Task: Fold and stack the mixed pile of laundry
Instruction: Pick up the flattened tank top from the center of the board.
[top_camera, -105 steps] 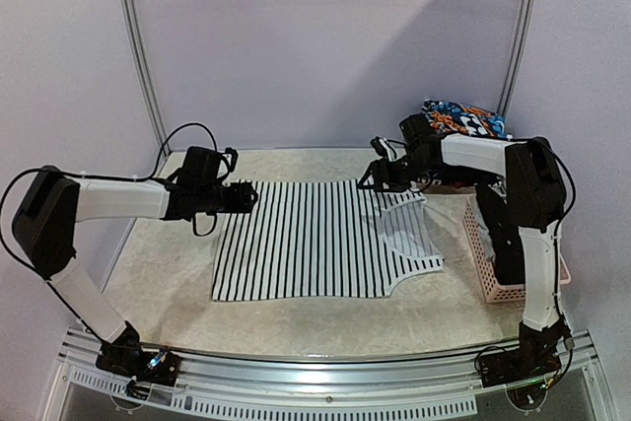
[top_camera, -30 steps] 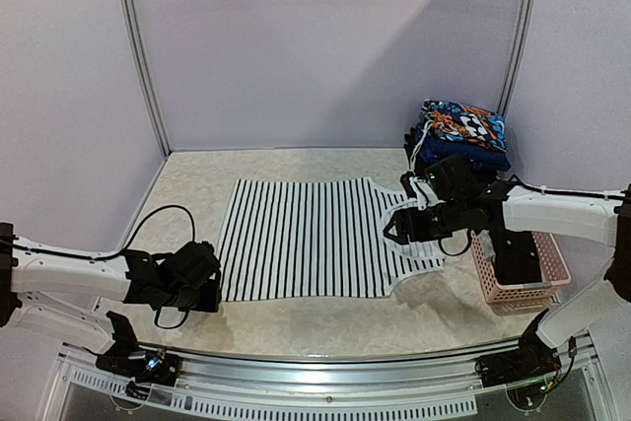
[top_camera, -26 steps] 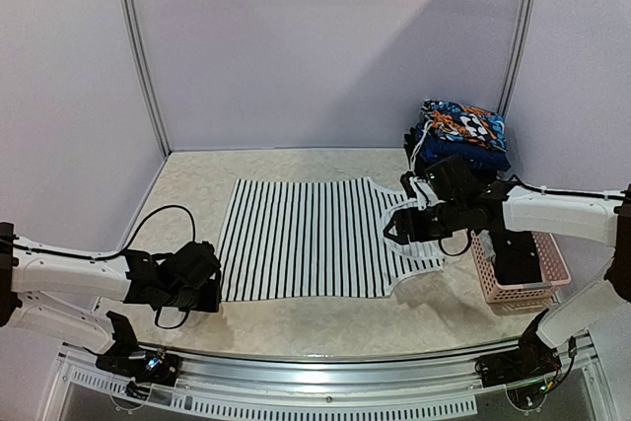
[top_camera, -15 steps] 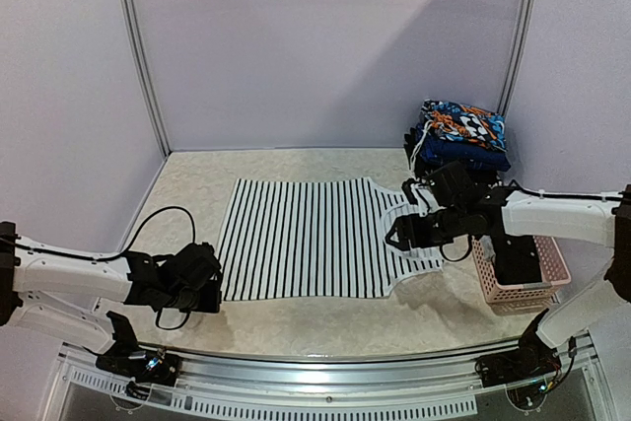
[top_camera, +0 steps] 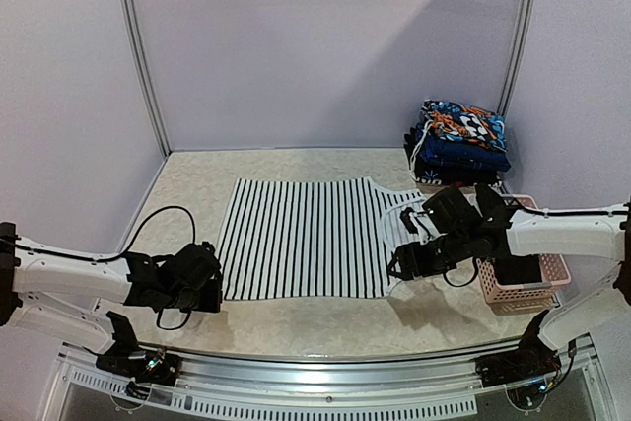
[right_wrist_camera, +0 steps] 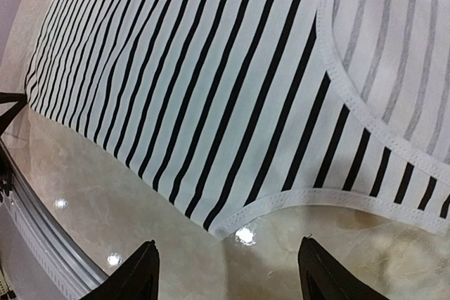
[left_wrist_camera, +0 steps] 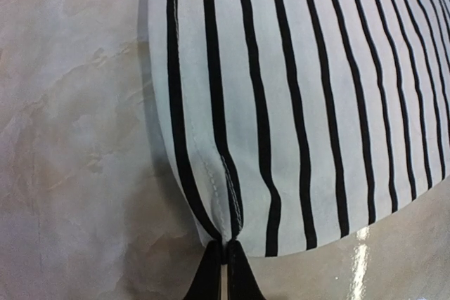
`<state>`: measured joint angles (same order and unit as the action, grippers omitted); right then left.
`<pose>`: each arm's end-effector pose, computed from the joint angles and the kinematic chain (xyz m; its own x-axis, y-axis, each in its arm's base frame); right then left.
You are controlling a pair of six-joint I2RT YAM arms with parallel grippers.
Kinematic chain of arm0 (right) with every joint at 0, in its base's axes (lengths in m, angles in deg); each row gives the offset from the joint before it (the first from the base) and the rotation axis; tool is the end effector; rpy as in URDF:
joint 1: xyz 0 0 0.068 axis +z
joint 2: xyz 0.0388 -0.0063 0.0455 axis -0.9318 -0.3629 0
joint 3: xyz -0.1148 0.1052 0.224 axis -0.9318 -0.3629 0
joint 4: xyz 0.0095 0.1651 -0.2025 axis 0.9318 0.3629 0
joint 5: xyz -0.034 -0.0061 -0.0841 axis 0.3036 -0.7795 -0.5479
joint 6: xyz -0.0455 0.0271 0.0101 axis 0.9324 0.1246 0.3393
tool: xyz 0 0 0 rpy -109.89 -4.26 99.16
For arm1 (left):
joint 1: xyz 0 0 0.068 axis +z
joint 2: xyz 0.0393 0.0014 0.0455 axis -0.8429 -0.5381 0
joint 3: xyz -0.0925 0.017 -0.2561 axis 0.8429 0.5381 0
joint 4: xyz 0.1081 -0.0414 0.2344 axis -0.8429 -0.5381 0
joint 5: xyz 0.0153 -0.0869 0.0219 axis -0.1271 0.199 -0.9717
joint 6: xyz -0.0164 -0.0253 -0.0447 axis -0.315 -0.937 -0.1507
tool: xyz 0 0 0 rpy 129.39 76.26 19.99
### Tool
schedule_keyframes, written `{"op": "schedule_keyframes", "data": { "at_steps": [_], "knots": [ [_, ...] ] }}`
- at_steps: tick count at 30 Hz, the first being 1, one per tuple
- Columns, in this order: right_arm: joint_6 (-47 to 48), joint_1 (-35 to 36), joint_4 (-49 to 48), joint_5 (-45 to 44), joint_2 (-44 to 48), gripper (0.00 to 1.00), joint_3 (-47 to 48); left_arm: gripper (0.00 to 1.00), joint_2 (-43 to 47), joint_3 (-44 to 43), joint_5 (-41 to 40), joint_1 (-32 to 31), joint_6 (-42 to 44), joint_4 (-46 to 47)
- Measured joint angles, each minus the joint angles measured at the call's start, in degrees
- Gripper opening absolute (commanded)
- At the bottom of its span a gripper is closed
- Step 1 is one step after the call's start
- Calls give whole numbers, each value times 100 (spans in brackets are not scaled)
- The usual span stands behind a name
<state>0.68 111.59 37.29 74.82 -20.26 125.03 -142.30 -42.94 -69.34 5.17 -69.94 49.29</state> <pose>0.1885 0.1823 0.1880 -0.8945 -0.1477 -0.4219 -0.3274 0.8591 0.3933 0.1180 -0.1336 0.1288 -0.8576 -0.0512 -0.5117 0.0240 0.9900 -0.1393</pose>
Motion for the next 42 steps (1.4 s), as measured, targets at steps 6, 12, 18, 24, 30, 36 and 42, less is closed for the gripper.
{"op": "schedule_keyframes", "data": {
  "at_steps": [6, 12, 18, 24, 30, 36, 42],
  "knots": [
    [-61, 85, 234, 46, 24, 64, -4, 0, 15, 2, -24, 0, 46, 7],
    [-192, 153, 144, 256, -173, 61, -90, 0, 127, 68, -103, 0, 59, 13],
    [-328, 291, 61, 450, -597, 59, -81, 0, 162, 76, -146, 0, 63, 7],
    [-396, 402, -107, 577, -1084, 55, 48, 0, 162, 76, -181, 0, 61, 7],
    [-426, 402, -269, 608, -1248, 44, 118, 0, 162, 76, -188, 0, 59, 9],
    [-459, 402, -299, 597, -1307, 29, 127, 0, 160, 87, -188, 0, 59, 15],
    [-496, 402, -299, 590, -1445, 11, 201, 0, 103, 85, -188, 0, 59, 31]
  ]
}}
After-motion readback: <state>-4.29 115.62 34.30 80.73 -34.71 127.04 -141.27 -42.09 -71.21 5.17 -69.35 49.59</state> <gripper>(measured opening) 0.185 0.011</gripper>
